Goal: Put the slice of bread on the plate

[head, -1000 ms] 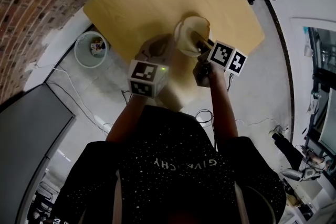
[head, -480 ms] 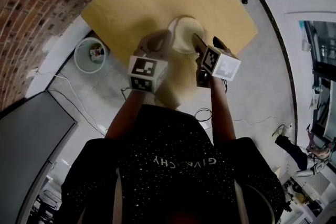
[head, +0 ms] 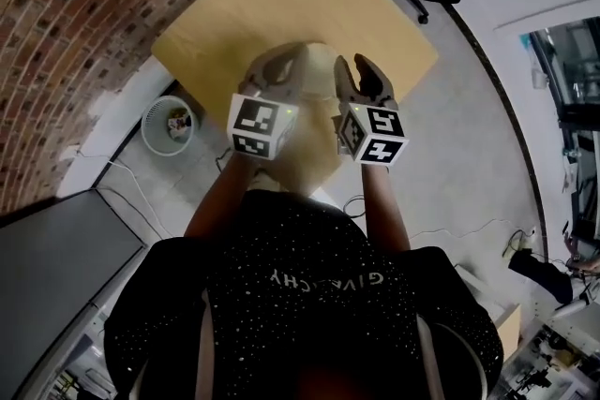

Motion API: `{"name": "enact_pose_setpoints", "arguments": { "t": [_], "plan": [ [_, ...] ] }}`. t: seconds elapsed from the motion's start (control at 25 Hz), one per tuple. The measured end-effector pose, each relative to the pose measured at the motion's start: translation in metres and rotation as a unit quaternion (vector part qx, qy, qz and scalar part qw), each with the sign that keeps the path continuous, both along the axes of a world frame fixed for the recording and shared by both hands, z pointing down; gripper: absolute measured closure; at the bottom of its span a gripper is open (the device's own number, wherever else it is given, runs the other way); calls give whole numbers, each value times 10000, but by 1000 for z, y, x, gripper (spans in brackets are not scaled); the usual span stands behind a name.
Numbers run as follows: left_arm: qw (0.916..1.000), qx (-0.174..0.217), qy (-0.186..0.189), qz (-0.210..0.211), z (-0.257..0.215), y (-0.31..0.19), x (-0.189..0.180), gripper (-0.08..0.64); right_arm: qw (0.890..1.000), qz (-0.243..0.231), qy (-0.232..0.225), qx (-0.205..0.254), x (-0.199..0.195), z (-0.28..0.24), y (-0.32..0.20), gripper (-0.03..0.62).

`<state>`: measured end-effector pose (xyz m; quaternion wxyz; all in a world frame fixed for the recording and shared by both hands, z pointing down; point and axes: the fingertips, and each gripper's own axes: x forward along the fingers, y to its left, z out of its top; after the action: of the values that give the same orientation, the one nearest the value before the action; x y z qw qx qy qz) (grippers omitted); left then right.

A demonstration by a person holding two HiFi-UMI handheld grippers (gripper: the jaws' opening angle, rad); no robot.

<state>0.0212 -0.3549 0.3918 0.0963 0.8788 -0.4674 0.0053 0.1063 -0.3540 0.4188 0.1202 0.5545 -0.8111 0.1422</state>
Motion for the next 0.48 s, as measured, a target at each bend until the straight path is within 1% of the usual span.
{"name": "enact_pose_setpoints", "arguments": {
  "t": [0.04, 0.12, 0.2, 0.28, 0.48],
  "plan": [
    [10000, 38, 47, 29, -5, -1, 4, 551, 9999, 105, -51, 30, 2, -5, 1, 573],
    [9999, 100, 58, 65, -14, -3, 11, 550, 9996, 64, -269, 97, 0, -15, 4, 580],
    [9997, 222, -27, 115, -23, -4, 17, 550, 9989, -37, -415, 223, -1, -26, 6, 580],
    [9993, 304, -123, 158, -26, -5, 20, 551, 9988, -23, -374, 329, 2, -32, 6, 580],
    [9995, 190, -267, 35, -17, -7, 14, 551, 9987, 31, -315, 410, 11, -36, 7, 580]
  ]
}}
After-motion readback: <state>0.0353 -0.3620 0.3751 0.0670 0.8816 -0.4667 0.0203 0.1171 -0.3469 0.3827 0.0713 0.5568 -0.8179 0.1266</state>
